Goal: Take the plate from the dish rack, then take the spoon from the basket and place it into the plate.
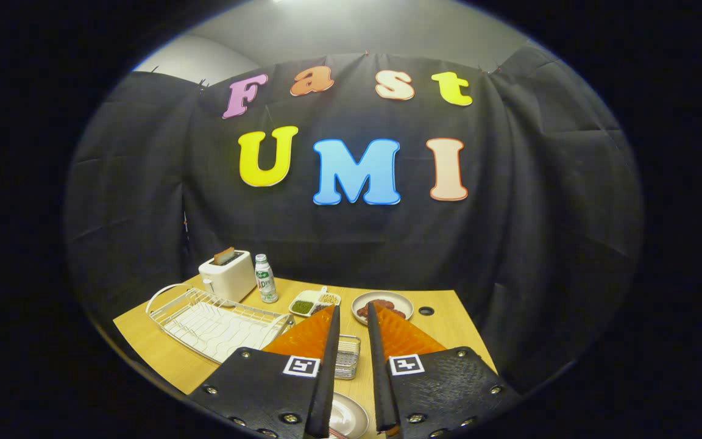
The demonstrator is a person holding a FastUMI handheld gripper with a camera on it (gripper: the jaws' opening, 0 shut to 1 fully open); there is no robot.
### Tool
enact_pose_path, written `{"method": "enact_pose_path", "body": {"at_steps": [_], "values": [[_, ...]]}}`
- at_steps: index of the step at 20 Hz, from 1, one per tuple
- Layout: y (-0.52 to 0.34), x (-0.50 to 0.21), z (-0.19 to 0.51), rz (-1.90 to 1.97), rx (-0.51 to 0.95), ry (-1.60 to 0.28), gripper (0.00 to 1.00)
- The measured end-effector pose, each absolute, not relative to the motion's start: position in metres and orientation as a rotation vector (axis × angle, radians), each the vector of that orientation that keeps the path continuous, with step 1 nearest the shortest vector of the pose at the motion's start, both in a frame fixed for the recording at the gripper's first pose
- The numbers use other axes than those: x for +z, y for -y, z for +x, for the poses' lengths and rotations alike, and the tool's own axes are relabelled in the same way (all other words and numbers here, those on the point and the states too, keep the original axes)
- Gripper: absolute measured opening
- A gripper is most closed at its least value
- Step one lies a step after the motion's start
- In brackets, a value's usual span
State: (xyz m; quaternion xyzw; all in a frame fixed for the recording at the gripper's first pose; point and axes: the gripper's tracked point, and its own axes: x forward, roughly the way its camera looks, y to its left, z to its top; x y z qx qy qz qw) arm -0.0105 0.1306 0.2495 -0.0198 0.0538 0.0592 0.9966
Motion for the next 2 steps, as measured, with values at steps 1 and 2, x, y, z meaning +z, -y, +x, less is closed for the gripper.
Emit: {"method": "enact_pose_path", "body": {"at_steps": [1,2], "values": [[-0.1316,0.2566,-0.0193,-0.031,0.130,-0.091,0.28],[-0.1268,0.2643,-0.0270,-0.035,0.119,-0.085,0.28]]}}
